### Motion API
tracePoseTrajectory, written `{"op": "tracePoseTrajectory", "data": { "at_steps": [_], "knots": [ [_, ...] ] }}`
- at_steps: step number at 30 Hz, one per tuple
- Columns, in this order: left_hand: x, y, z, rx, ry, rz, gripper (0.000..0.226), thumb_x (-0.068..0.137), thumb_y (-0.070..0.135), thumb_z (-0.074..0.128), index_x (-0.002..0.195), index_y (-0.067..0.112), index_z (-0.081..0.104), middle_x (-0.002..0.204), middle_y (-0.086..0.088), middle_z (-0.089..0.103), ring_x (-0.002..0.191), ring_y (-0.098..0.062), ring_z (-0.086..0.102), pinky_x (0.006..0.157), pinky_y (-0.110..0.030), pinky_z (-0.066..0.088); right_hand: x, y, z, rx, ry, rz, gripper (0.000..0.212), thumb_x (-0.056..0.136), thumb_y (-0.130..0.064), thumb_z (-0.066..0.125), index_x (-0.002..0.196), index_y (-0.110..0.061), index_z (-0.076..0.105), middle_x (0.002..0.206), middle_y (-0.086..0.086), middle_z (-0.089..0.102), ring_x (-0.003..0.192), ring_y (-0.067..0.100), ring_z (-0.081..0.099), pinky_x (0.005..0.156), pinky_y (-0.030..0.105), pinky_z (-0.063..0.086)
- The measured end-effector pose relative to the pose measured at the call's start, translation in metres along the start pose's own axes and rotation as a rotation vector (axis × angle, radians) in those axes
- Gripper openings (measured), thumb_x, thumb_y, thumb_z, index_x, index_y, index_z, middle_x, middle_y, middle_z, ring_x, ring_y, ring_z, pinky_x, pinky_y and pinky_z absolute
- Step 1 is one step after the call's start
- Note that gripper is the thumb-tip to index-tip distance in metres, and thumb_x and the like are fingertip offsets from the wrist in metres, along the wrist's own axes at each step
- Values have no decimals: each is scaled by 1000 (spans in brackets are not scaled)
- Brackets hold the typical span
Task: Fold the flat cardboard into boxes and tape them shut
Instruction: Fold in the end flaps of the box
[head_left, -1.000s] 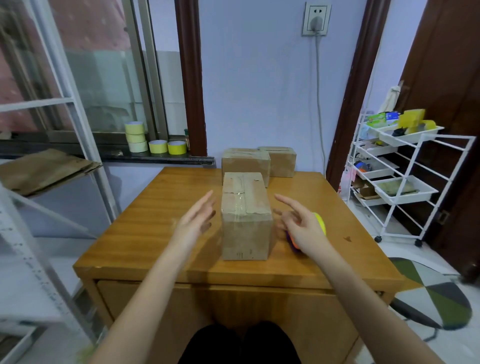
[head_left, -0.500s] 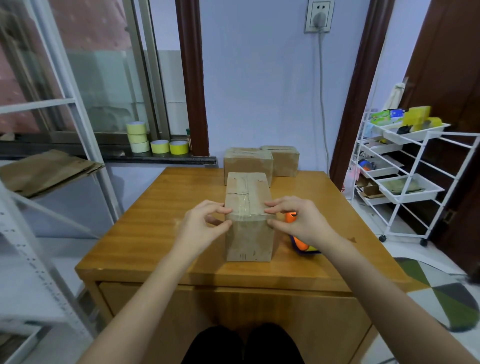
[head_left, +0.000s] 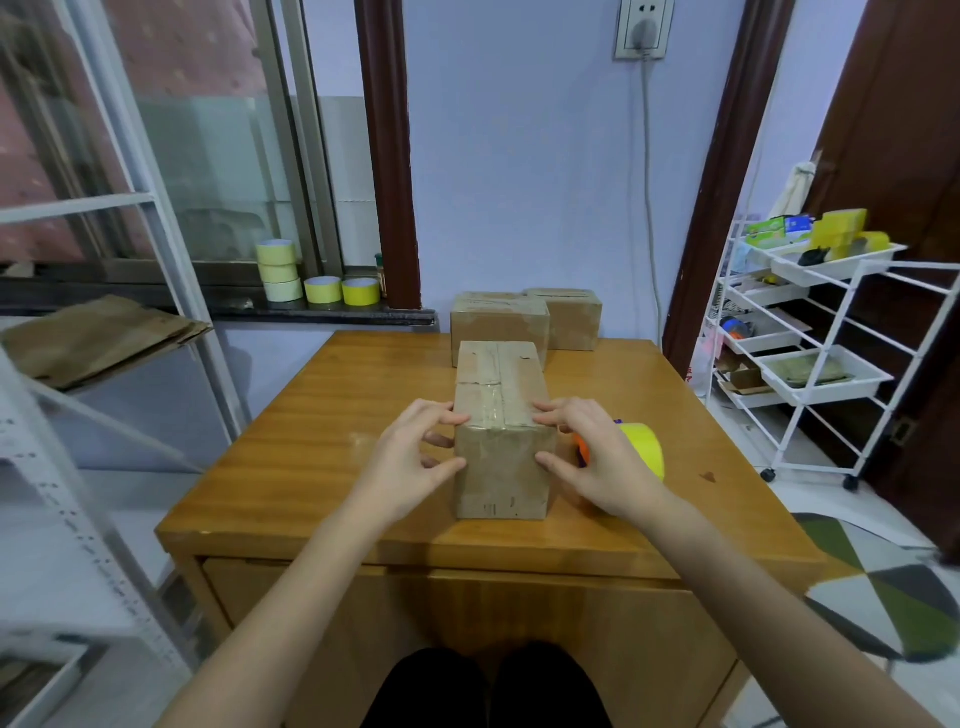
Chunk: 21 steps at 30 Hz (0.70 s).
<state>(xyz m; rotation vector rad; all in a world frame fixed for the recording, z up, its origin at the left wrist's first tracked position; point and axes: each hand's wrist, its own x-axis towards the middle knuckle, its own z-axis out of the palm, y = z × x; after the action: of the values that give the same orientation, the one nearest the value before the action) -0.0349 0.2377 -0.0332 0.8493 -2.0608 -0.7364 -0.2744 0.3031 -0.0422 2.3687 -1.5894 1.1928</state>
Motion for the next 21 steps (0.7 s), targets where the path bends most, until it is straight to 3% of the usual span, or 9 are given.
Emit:
{"op": "tracePoseTrajectory", "data": {
  "at_steps": [2, 6, 10, 13, 16, 19, 21],
  "knots": [
    [0, 0, -1, -6, -9, 4, 42, 79, 12, 75, 102, 43, 58, 120, 14, 51, 88, -2, 61, 75, -23, 56, 3, 0, -3, 9, -10, 9, 35, 79, -18, 77, 111, -15, 63, 121, -9, 58, 114, 15, 51, 98, 26, 39],
    [8, -1, -3, -33, 28, -20, 18, 85, 24, 68, 101, 33, 67, 112, 17, 55, 86, -10, 63, 79, -39, 57, 12, -2, -13, 102, -6, 71, 13, 88, -21, 67, 100, -17, 69, 115, -12, 63, 111, 6, 53, 96, 17, 37],
    [4, -4, -2, 3, -1, 10, 37, 84, 12, 70, 100, 43, 59, 118, 14, 53, 87, -6, 62, 77, -38, 57, 6, 4, -11, 63, -69, 47, 28, 85, -15, 71, 113, -18, 65, 125, -9, 59, 116, 8, 51, 97, 25, 42],
    [-1, -6, -3, -13, -38, 18, 40, 89, 10, 64, 106, 45, 57, 121, 20, 50, 93, 1, 59, 81, -34, 56, -1, 2, -12, 104, -97, 60, 38, 83, -36, 67, 119, -23, 63, 130, -12, 56, 122, 6, 49, 101, 27, 40],
    [4, 7, -9, -22, 6, -39, 21, 97, 29, 48, 107, 34, 66, 116, 16, 57, 98, -6, 59, 87, -38, 53, 13, -16, -21, 111, -57, 229, 32, 88, -55, 49, 94, -31, 69, 110, -17, 65, 112, 5, 52, 96, 32, 43],
    [15, 34, -9, 251, 18, -107, 43, 93, 56, 32, 95, 30, 67, 97, 11, 60, 87, -7, 57, 72, -29, 47, 37, -33, -25, -122, -106, 328, 42, 92, -54, 47, 80, -20, 69, 88, -8, 65, 97, 15, 53, 83, 37, 45],
    [20, 46, -5, 557, 19, -86, 41, 89, 65, 33, 81, 32, 56, 83, 13, 50, 73, -6, 50, 60, -24, 34, 45, -39, -23, -255, -99, 287, 42, 90, -55, 52, 72, -18, 62, 78, -8, 57, 85, 14, 51, 72, 33, 43]
  ]
}}
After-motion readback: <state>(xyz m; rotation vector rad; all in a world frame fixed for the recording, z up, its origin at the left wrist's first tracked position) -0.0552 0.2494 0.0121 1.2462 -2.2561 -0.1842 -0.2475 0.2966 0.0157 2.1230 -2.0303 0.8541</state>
